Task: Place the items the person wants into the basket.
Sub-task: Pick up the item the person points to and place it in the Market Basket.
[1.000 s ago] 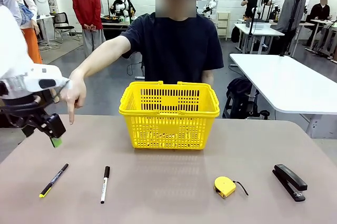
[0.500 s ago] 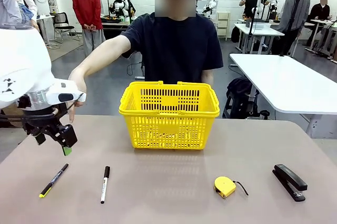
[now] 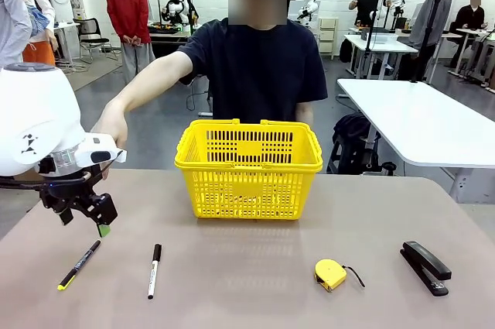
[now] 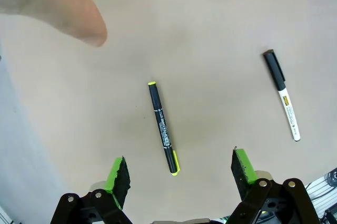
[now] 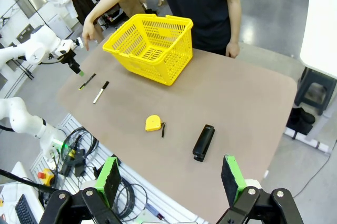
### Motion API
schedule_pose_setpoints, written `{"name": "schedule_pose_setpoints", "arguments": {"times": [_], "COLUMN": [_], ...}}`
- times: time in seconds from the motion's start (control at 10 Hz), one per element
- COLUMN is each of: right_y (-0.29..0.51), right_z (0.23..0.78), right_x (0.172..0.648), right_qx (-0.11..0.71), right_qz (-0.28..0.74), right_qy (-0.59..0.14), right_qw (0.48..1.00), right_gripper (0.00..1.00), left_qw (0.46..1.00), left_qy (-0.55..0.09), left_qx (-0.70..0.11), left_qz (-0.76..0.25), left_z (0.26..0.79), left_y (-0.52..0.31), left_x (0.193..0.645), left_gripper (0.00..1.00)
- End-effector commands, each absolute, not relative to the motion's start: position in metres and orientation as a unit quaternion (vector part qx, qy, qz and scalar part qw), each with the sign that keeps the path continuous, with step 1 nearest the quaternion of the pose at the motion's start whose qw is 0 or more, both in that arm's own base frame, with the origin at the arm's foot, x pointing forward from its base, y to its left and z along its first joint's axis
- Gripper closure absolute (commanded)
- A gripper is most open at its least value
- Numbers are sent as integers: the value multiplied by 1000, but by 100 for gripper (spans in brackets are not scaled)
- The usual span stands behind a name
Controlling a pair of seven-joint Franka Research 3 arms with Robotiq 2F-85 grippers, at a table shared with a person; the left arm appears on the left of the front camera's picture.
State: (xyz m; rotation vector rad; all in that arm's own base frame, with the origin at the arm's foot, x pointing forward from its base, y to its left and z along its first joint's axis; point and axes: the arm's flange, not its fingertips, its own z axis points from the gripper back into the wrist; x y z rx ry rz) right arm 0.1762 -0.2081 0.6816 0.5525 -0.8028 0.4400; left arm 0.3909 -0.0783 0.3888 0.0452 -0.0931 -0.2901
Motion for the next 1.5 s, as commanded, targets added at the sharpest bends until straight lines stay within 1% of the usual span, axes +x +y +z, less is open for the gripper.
{"name": "schedule_pose_setpoints", "arguments": {"times": [0.0,0.3,0.8,1.4], "right_y": [-206,-206,-206,-206], "right_z": [680,680,680,680], "right_x": [180,180,180,180], "right_qx": [267,267,267,267], "right_qz": [210,210,210,210], "right_qy": [-390,-390,-390,-390], "right_qw": [856,856,856,856], "right_gripper": [0,0,0,0], "left_qw": [988,990,991,991], "left_qy": [-50,-51,-16,-23], "left_qx": [11,3,3,8], "left_qz": [-142,-133,-132,-132], "left_z": [326,309,275,269], "left_y": [-46,-35,-31,-27], "left_x": [306,304,293,289], "left_gripper": [0,0,0,0]}}
